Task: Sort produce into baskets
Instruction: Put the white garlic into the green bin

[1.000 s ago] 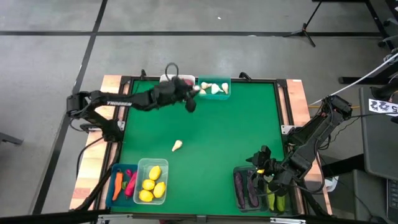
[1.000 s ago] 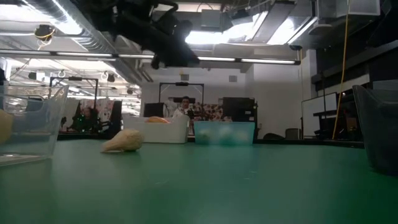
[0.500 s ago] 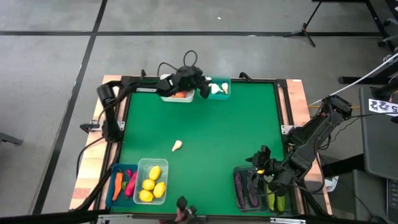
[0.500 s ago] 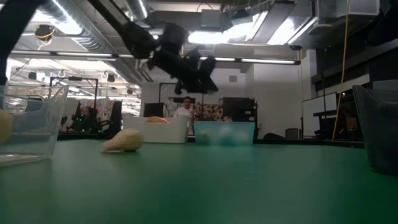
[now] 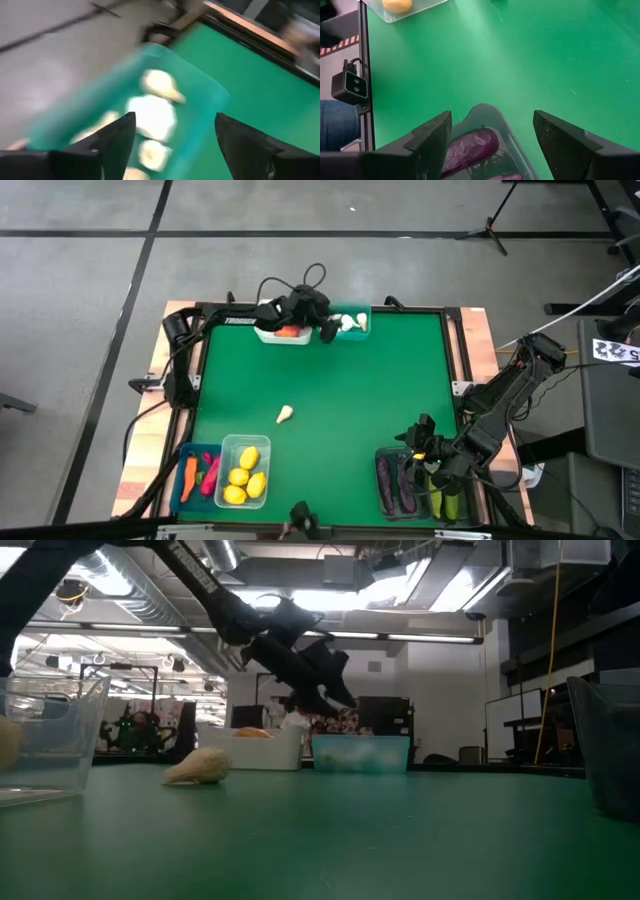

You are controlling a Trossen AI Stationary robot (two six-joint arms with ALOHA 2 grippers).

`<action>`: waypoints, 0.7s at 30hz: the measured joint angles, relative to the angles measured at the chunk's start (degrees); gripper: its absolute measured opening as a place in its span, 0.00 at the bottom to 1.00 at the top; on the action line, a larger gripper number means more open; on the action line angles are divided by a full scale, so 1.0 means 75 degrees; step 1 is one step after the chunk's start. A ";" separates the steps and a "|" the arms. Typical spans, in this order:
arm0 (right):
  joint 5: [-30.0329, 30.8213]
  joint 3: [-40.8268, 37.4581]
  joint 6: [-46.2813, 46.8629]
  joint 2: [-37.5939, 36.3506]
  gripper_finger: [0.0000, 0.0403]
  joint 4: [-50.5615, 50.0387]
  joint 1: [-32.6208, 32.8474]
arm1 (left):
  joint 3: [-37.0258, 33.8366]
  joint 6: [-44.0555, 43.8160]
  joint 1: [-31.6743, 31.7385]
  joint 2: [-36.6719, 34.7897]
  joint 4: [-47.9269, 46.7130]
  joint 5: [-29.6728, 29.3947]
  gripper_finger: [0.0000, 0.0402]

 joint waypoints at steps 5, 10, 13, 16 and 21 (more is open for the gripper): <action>0.0003 0.0000 0.0025 0.0000 0.70 0.0026 0.0003 | 0.0003 0.0850 -0.0751 -0.0904 -0.1877 0.0530 0.69; 0.0006 0.0000 0.0025 0.0000 0.70 -0.0016 0.0003 | -0.0026 0.1447 -0.2282 -0.1860 -0.3893 -0.0795 0.69; 0.0026 0.0000 0.0025 0.0000 0.70 -0.0007 0.0002 | -0.0226 0.1067 -0.3314 -0.2226 -0.4535 -0.1784 0.69; 0.0045 -0.0001 0.0025 0.0041 0.70 -0.0005 0.0001 | -0.0743 0.0179 -0.4258 -0.2489 -0.4778 -0.2683 0.69; 0.0067 -0.0017 -0.0027 0.0255 0.70 -0.0021 0.0006 | -0.1905 -0.1848 -0.5468 -0.2756 -0.4370 -0.4104 0.69</action>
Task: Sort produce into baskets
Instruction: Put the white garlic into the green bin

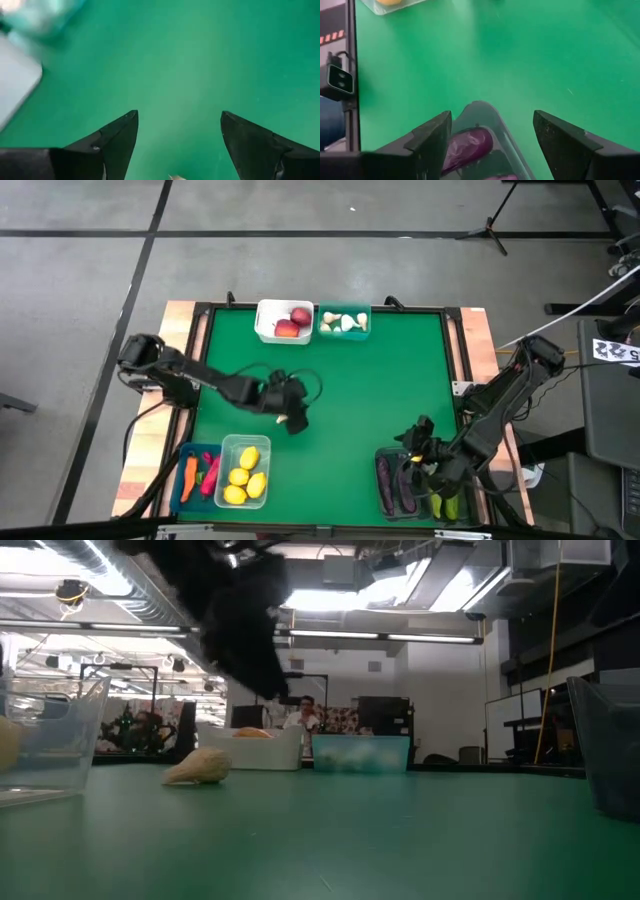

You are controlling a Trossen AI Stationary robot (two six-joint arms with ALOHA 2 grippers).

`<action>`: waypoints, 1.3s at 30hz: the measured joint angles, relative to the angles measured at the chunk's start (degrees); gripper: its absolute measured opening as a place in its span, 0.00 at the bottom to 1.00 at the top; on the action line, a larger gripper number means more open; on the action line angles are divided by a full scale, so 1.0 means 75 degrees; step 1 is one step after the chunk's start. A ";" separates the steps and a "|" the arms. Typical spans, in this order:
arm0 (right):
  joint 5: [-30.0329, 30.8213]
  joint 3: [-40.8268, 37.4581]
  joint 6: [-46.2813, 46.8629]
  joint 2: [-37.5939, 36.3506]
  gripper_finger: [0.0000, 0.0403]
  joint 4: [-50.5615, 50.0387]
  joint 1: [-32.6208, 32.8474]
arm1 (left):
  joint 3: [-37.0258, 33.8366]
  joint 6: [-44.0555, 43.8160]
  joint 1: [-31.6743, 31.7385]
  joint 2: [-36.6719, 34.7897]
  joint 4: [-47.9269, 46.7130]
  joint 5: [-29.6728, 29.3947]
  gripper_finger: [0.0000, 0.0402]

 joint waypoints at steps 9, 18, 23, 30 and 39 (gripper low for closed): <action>-0.0159 0.0000 0.0071 0.0238 0.70 0.0069 -0.0003 | -0.1335 -0.2537 -0.1376 -0.0017 0.0548 -0.1830 0.69; -0.0136 0.0000 0.0090 0.0238 0.70 0.0282 -0.0003 | -0.2460 -0.4088 -0.1838 -0.0026 0.0694 -0.1976 0.69; -0.0126 0.0000 0.0087 0.0238 0.70 0.0407 -0.0003 | -0.2629 -0.3613 -0.1824 -0.0026 0.1438 -0.1985 0.69; -0.0117 0.0000 0.0215 0.0238 0.70 0.0437 -0.0003 | -0.2632 -0.3808 -0.1651 -0.0022 0.1154 -0.1923 0.69; -0.0134 0.0000 0.0180 0.0238 0.70 0.0336 -0.0004 | -0.1515 -0.0484 -0.1362 -0.1198 -0.1013 -0.0096 0.69</action>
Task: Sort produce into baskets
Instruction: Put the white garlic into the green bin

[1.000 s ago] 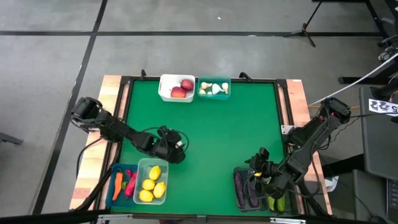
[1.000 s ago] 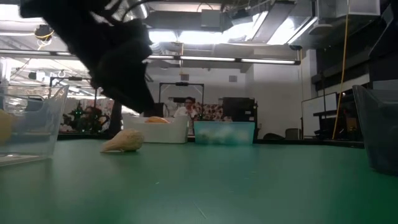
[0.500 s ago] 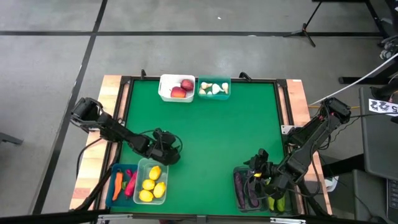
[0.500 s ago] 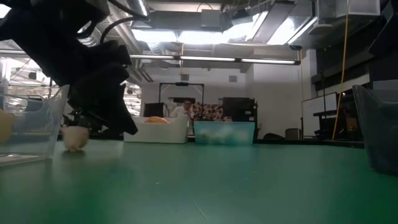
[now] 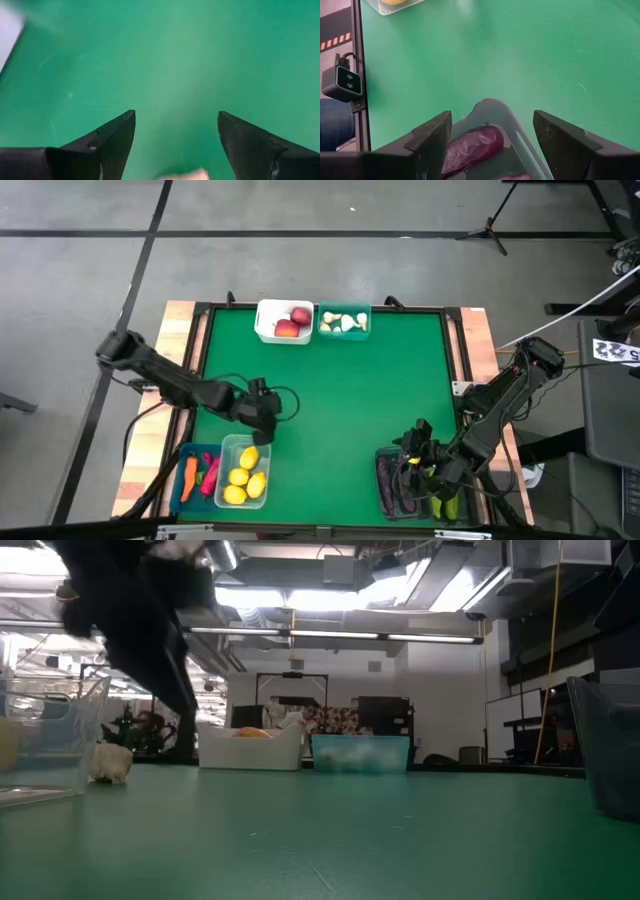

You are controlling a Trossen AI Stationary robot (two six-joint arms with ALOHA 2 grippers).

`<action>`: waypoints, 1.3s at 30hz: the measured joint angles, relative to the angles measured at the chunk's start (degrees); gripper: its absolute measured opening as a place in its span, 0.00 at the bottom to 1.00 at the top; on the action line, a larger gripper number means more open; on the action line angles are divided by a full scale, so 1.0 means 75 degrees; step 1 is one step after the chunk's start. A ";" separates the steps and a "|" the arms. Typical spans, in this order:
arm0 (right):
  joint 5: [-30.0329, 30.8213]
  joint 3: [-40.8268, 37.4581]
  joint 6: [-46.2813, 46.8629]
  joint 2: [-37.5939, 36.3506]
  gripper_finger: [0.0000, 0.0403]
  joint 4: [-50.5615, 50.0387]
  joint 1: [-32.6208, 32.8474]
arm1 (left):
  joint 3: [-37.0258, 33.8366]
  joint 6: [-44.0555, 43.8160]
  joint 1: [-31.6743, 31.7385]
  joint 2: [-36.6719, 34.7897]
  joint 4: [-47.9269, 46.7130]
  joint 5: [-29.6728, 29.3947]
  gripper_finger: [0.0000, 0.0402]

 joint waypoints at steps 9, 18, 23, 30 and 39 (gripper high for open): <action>0.0061 0.0000 0.0011 -0.0003 0.70 0.0054 0.0001 | 0.0151 0.2599 0.0634 -0.1736 -0.1932 0.2349 0.69; 0.0277 0.0000 0.0137 -0.0003 0.70 0.0095 -0.0004 | 0.0145 0.5181 0.1148 -0.1359 -0.2882 0.2791 0.69; 0.0280 0.0000 0.0325 -0.0003 0.70 0.0098 -0.0005 | 0.0142 0.6252 0.1309 -0.0983 -0.2746 0.2881 0.69; 0.0280 0.0000 0.0484 -0.0003 0.70 0.0096 -0.0005 | 0.0142 0.7286 0.1341 -0.0339 -0.2489 0.3088 0.69; 0.0270 0.0000 0.0487 -0.0003 0.70 0.0111 -0.0002 | 0.0142 0.7422 0.1343 0.0614 -0.2168 0.3460 0.69</action>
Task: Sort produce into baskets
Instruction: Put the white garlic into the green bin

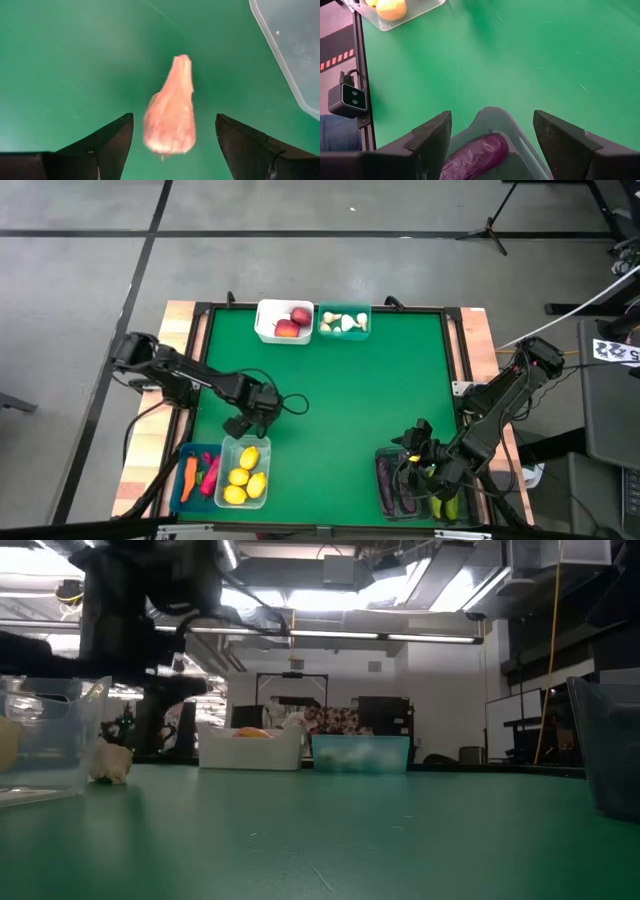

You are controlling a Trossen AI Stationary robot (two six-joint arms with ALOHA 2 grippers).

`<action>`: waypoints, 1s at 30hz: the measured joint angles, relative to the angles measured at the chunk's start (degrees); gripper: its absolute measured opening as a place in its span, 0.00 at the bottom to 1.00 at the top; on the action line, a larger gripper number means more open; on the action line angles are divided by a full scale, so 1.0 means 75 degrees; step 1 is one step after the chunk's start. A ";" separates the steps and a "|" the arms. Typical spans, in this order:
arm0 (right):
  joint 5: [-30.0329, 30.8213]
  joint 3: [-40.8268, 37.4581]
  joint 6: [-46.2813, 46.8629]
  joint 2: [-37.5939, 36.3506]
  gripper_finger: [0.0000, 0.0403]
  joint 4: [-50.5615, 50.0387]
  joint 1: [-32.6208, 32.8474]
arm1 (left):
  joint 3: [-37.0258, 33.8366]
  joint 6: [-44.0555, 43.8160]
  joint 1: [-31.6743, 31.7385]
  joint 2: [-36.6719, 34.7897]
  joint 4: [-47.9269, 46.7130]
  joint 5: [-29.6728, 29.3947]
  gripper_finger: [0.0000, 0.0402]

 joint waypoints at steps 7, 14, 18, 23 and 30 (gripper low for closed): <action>-0.0022 0.0000 -0.0003 0.0000 0.70 -0.0035 0.0000 | -0.0003 0.0017 0.0125 0.0528 0.0333 0.0253 0.65; -0.0074 0.0000 -0.0003 0.0000 0.70 -0.0022 0.0000 | 0.0000 -0.0019 0.0637 0.0587 0.0310 0.0220 0.46; -0.0074 0.0000 -0.0003 0.0000 0.70 -0.0022 0.0000 | 0.0000 -0.0259 0.0772 0.0587 0.0310 0.0220 0.39; -0.0074 0.0000 -0.0006 0.0000 0.70 -0.0025 0.0000 | 0.0000 -0.0453 0.0732 0.0587 0.0224 0.0225 0.35; -0.0074 0.0000 -0.0006 0.0000 0.70 -0.0028 0.0000 | 0.0047 -0.0767 0.0620 0.0555 -0.0165 0.0223 0.37</action>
